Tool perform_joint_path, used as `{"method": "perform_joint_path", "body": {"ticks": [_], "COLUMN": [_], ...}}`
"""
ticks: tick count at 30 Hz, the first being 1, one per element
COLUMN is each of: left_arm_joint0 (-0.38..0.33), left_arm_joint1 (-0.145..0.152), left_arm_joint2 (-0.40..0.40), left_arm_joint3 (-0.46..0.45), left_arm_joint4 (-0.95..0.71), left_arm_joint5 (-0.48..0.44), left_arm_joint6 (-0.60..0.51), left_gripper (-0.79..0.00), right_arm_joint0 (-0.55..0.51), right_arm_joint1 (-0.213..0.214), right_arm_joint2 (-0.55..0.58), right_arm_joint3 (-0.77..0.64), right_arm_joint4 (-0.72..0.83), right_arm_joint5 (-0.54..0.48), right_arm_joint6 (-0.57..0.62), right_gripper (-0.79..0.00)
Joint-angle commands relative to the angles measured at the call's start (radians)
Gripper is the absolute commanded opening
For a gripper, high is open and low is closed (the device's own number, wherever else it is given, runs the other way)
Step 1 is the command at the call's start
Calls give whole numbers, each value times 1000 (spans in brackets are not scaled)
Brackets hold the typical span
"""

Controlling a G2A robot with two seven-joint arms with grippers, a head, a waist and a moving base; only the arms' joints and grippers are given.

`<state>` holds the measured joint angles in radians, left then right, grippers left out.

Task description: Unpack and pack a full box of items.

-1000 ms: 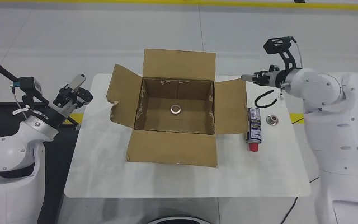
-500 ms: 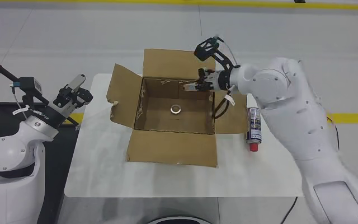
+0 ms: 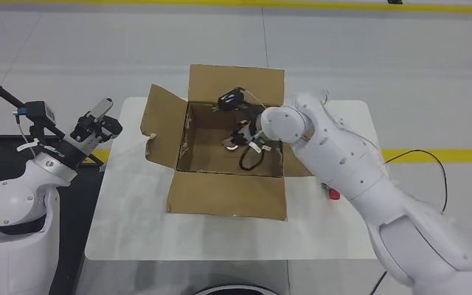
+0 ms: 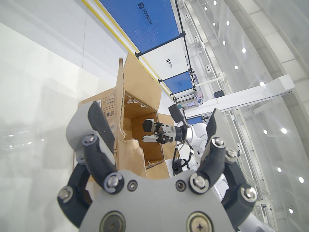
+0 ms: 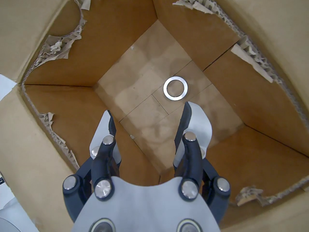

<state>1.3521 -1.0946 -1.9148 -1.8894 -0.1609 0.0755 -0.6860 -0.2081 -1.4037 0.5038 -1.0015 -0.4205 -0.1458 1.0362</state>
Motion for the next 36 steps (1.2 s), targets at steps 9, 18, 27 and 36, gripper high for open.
{"method": "perform_joint_path", "body": {"ticks": [9,18,27,36], "left_arm_joint0": [0,0,0,0], "left_arm_joint1": [0,0,0,0], "left_arm_joint2": [0,0,0,0], "left_arm_joint3": [0,0,0,0], "left_arm_joint4": [0,0,0,0], "left_arm_joint5": [0,0,0,0], "left_arm_joint6": [0,0,0,0], "left_gripper": [0,0,0,0], "right_arm_joint0": [29,48,60,67], "right_arm_joint1": [-122,-222,-302,-363], "right_arm_joint2": [-107,-163,-171,-174], "right_arm_joint3": [219,387,518,620], "right_arm_joint4": [-32,-86,-95,-119], "right_arm_joint5": [71,130,143,150], "right_arm_joint6": [-74,-120,-152,-172], "right_gripper": [-277,-388,-502,-523]}}
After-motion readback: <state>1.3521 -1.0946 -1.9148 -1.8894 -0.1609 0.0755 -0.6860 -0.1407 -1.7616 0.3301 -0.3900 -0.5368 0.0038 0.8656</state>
